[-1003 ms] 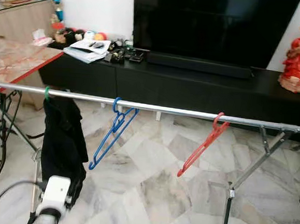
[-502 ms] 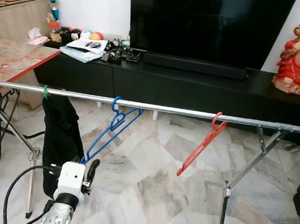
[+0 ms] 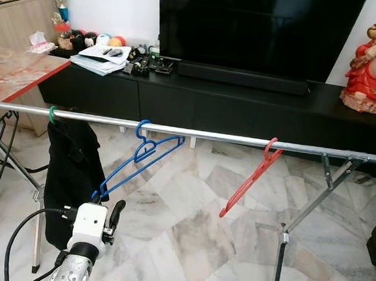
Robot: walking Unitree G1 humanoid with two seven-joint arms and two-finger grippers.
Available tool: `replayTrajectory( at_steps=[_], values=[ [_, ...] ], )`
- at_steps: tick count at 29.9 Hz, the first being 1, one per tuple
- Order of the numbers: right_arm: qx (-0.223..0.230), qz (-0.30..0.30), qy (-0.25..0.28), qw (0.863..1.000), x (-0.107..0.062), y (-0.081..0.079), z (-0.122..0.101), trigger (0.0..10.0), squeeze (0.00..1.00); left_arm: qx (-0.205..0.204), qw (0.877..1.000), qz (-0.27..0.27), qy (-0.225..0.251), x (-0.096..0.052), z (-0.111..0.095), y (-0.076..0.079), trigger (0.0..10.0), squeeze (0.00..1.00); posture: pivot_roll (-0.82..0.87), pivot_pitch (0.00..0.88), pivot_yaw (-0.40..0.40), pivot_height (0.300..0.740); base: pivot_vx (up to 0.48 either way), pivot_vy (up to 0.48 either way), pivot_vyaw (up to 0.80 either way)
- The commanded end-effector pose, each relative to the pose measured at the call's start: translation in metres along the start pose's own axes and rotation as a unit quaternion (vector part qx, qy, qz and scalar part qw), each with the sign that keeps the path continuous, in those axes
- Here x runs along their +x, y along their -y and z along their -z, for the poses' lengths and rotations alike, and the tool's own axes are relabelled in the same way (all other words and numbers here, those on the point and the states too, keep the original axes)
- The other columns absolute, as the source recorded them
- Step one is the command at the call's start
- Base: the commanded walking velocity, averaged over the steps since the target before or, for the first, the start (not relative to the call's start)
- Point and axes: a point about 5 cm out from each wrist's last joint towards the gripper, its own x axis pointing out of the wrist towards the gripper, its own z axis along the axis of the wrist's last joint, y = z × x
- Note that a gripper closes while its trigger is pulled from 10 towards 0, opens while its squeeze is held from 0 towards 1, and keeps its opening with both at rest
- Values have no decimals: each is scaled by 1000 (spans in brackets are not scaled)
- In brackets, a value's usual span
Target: Hang hanger
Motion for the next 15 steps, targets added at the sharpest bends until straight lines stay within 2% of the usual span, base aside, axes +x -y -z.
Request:
replayTrajectory(
  at_steps=[1,7,8,10,12,15],
  values=[
    [0,1,2,1000,1,0,-4,10000,0,0,1000,1,-8,-1,2,0,10000,0,22,0,20,740,0,0,0],
    [0,1,2,1000,1,0,-4,10000,0,0,1000,1,-8,-1,2,0,10000,0,22,0,20,740,0,0,0],
    [-1,2,2,1000,1,0,-4,10000,0,11,1000,0,-6,-1,-4,-1,10000,0,22,0,20,740,0,0,0],
    [-3,6,-13,1000,0,-1,2,10000,0,6,1000,22,14,22,-26,9,10000,0,38,0,-2,740,323,0,0],
    [-4,6,-15,1000,0,-1,3,10000,0,3,1000,27,15,24,-27,11,10000,0,38,0,-2,740,330,0,0],
    [0,12,-13,1000,-1,10,2,10000,0,-1,999,33,16,25,-28,13,10000,0,38,0,-2,740,371,0,0]
  ],
)
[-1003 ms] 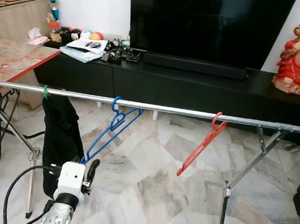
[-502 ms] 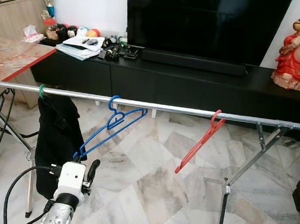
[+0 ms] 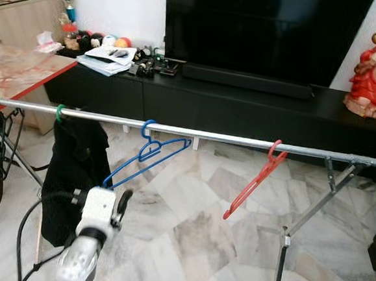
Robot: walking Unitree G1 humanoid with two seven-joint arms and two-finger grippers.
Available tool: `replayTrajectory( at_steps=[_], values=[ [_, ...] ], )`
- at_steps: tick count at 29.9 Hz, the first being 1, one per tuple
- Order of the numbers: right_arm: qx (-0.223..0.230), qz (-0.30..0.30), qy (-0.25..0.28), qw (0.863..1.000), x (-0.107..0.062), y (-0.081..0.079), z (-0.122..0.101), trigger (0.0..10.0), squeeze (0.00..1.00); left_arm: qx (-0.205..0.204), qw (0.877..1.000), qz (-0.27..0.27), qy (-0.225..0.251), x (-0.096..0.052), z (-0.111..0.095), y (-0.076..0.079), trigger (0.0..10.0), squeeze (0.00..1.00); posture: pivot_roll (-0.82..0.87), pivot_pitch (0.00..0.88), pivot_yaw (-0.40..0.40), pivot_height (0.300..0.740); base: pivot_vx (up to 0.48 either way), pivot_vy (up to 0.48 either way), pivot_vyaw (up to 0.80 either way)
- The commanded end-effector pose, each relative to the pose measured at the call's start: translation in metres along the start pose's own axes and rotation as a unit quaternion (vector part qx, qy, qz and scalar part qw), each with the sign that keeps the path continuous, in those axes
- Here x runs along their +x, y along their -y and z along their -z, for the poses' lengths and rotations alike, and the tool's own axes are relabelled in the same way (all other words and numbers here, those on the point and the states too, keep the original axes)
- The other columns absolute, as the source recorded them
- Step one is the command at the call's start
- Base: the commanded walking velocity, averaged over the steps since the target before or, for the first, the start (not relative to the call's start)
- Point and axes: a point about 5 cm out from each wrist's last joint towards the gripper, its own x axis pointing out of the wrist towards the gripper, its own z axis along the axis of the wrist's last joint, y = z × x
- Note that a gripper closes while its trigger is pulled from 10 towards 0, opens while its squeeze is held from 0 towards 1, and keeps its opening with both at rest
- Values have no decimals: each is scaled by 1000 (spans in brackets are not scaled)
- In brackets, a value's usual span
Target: Hang hanger
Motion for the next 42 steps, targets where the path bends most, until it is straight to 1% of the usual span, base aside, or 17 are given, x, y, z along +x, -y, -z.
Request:
replayTrajectory(
  at_steps=[1,2,6,9,15,17,18,20,23,24,26,32,35,36,38,41,42],
  values=[
    [2,7,2,1000,0,7,-3,10000,0,-1,1000,5,-8,-1,2,1,10000,0,38,0,-2,740,371,0,0],
    [5,14,7,1000,-1,18,-5,10000,0,-1,1000,7,-8,0,1,2,10000,0,32,0,-1,740,398,0,0],
    [9,26,10,1000,-4,40,-7,10000,0,-2,1000,11,-12,1,-1,4,10000,0,33,0,-4,740,399,0,0],
    [9,27,10,1000,-4,43,-7,10000,0,-3,1000,13,-11,1,-2,5,10000,0,35,0,-4,740,410,0,0],
    [9,25,12,1000,-4,41,-6,10000,0,0,1000,16,-10,1,-3,6,10000,0,35,0,-4,740,409,0,0],
    [7,17,14,1000,-3,28,-5,10000,0,-2,1000,17,-11,1,-3,6,10000,0,35,0,-3,740,412,0,0],
    [7,17,14,1000,-3,28,-5,10000,0,-2,1000,17,-11,1,-3,6,10000,0,35,0,-3,740,412,0,0],
    [5,13,15,1000,-1,18,-5,10000,0,-2,1000,18,-10,1,-4,6,10000,0,35,0,-3,740,420,0,0],
    [4,10,16,1000,0,11,-7,10000,0,-1,1000,18,-10,1,-4,6,10000,0,37,0,-4,740,419,0,0],
    [3,6,20,1000,2,5,-10,10000,0,-1,1000,19,-10,1,-4,6,10000,0,38,0,-4,740,390,0,0],
    [2,4,24,1000,4,0,-15,10000,0,2,1000,21,-9,0,-4,7,10000,0,39,0,-5,740,281,0,0],
    [-3,-2,36,999,8,-15,-27,10000,0,3,1000,22,-10,-1,-4,7,10000,0,42,0,-6,740,0,0,0],
    [-6,-7,37,999,9,-27,-30,10000,0,12,1000,21,-10,-3,-5,4,10000,0,43,0,-7,740,0,0,0],
    [-7,-8,36,999,9,-30,-29,10000,0,19,1000,20,-8,-3,-6,2,10000,0,46,0,-8,740,0,0,0],
    [-7,-9,36,999,8,-31,-28,10000,0,52,998,21,-2,-4,-8,-1,10000,0,46,0,-8,740,0,0,0],
    [-7,-6,35,999,8,-25,-27,10000,0,83,996,22,-1,-6,-9,-8,10000,0,52,0,-10,740,0,0,0],
    [-8,-6,35,999,8,-26,-27,10000,0,96,995,25,-5,-7,-9,-14,10000,0,55,0,-9,740,0,0,0]
  ],
)
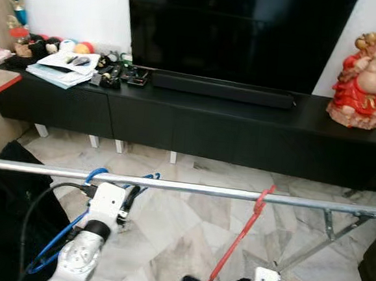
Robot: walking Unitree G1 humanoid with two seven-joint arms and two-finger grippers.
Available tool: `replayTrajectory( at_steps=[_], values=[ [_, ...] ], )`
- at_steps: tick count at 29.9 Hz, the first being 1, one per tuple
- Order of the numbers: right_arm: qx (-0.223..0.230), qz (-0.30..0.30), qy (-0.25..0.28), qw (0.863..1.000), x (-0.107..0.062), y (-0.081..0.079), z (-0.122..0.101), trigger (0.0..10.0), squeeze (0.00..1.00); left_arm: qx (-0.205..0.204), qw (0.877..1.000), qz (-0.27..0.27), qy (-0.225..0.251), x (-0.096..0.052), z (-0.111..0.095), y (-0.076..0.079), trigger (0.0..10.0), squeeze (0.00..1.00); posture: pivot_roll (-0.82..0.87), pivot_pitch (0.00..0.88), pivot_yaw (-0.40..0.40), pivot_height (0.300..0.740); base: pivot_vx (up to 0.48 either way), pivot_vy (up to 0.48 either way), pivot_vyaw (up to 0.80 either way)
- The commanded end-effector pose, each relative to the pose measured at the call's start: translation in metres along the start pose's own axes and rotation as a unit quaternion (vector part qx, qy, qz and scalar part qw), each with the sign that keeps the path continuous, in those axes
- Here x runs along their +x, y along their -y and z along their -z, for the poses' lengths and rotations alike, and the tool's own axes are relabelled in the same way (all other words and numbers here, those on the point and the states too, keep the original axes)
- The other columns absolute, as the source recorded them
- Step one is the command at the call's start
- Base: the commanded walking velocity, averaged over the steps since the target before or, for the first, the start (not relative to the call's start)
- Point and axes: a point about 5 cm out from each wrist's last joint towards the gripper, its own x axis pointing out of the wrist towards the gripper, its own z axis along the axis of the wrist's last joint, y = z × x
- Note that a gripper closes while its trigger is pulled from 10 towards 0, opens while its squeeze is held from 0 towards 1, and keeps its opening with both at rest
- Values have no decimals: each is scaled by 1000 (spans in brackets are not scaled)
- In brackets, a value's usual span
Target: Hang hanger
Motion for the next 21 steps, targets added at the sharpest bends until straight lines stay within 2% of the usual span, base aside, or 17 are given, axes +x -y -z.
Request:
replayTrajectory(
  at_steps=[1,4,5,7,9,12,15,17,20,21],
  values=[
    [-5,5,4,1000,1,4,-3,10000,0,22,1000,3,7,-2,-5,-7,10000,0,55,0,-9,740,0,0,0],
    [-7,2,5,1000,1,-4,-4,10000,0,55,998,13,2,-7,-1,-15,10000,0,57,0,-8,740,0,0,0],
    [-6,2,3,1000,1,-1,-3,10000,0,69,997,12,-12,-10,4,-26,10000,0,60,0,-8,740,0,0,0],
    [-4,5,1,1000,0,5,-1,10000,0,83,996,4,-21,-11,7,-36,10000,0,64,0,-8,740,0,0,0],
    [-4,5,-2,1000,0,9,0,10000,0,93,995,-18,-34,-10,12,-53,10000,0,68,0,-8,740,0,0,0],
    [-6,3,-3,1000,0,9,0,10000,0,53,997,5,-54,-11,15,-57,10000,0,70,0,-8,740,0,0,0],
    [-6,3,-4,1000,0,10,0,10000,0,29,992,94,-78,-16,17,-50,10000,0,68,0,-2,740,0,0,0],
    [-6,4,-4,1000,0,11,0,10000,0,14,989,122,-82,-18,16,-48,10000,0,69,0,-1,740,0,0,0],
    [-7,4,-4,1000,0,11,0,10000,0,4,988,130,-81,-18,14,-48,10000,0,69,0,-1,740,0,0,0],
    [-7,3,-4,1000,0,11,0,10000,0,-11,987,141,-80,-18,11,-47,10000,0,70,0,0,740,0,0,0]
  ],
)
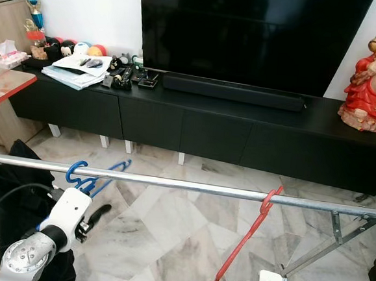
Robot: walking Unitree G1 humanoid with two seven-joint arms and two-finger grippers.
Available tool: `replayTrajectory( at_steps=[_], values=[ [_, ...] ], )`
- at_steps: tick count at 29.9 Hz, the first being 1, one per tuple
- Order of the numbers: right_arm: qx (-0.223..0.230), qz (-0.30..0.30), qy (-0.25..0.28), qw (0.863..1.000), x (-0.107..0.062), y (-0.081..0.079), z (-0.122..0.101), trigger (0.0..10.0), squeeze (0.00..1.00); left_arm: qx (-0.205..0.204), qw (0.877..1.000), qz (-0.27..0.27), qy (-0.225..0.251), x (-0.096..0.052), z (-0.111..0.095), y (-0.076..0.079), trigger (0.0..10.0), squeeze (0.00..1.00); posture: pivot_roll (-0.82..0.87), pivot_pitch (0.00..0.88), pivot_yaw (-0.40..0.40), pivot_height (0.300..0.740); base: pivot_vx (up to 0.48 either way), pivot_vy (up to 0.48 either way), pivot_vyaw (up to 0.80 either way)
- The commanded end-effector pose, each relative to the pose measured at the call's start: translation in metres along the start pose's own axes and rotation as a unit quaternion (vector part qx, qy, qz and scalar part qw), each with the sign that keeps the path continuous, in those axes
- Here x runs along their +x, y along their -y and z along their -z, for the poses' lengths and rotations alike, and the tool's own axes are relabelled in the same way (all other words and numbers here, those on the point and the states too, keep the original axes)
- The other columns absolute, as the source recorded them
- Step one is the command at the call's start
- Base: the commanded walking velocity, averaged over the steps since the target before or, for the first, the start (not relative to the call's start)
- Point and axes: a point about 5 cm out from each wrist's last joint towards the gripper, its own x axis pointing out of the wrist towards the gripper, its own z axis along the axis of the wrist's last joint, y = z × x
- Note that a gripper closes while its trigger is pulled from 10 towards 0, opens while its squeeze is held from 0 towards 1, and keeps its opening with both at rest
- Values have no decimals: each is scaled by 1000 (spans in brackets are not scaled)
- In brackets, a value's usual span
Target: Hang hanger
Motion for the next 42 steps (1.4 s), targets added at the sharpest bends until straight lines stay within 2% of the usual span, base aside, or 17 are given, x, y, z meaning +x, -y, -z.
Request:
replayTrajectory(
  at_steps=[1,4,9,10,12,14,15,16,19,21,22,23,25,30,34,38,42],
  values=[
    [-1,-2,2,1000,0,0,-1,10000,0,-11,1000,21,9,0,-8,1,10000,0,70,0,0,740,0,0,0],
    [-2,-3,2,1000,0,0,-1,10000,0,-21,999,39,11,-1,-13,1,10000,0,70,0,0,740,0,0,0],
    [-3,-3,2,1000,0,1,-1,10000,0,-32,999,35,10,-5,-24,-8,10000,0,71,0,2,740,0,0,0],
    [-4,-3,2,1000,0,2,-1,10000,0,-47,998,41,10,-7,-28,-10,10000,0,71,0,2,740,0,0,0],
    [-4,-3,1,1000,0,2,0,10000,0,-68,996,58,-7,-12,-31,-11,10000,0,71,0,2,740,0,0,0],
    [-5,-3,0,1000,0,2,0,10000,0,-45,995,81,-31,-16,-30,-10,10000,0,76,0,1,740,0,0,0],
    [-5,-3,0,1000,0,2,0,10000,0,-45,995,81,-31,-16,-30,-10,10000,0,76,0,1,740,0,0,0],
    [-5,-3,0,1000,0,3,0,10000,0,-45,994,82,-55,-18,-28,-11,10000,0,76,0,0,740,0,0,0],
    [-5,-2,0,1000,0,4,-1,10000,0,-66,992,56,-90,-17,-28,-16,10000,0,77,0,0,740,0,0,0],
    [-4,-1,1,1000,0,4,-1,10000,0,-84,987,20,-133,-15,-24,-21,10000,0,79,0,-2,740,0,0,0],
    [-4,-1,1,1000,0,4,-1,10000,0,-84,987,20,-133,-15,-24,-21,10000,0,79,0,-2,740,0,0,0],
    [-5,-1,0,1000,0,4,-1,10000,0,-73,984,-7,-160,-15,-19,-25,10000,0,80,0,-3,740,0,0,0],
    [-5,-1,0,1000,0,4,-1,10000,0,-73,982,-29,-173,-13,-16,-27,10000,0,78,0,-3,740,0,0,0],
    [-3,1,1,1000,0,4,-1,10000,0,-109,970,-96,-192,-5,-10,-31,10000,0,74,0,1,740,0,0,0],
    [-2,1,1,1000,0,4,-1,10000,0,-118,969,-107,-191,1,-10,-28,10000,0,72,0,0,740,0,0,0],
    [-2,2,1,1000,0,4,-1,10000,0,-125,973,-109,-160,19,-16,-17,10000,0,69,0,-1,740,0,0,0],
    [-1,2,1,1000,0,3,-1,10000,0,-133,973,-111,-151,29,-17,-12,10000,0,63,0,1,740,0,0,0]
  ],
)
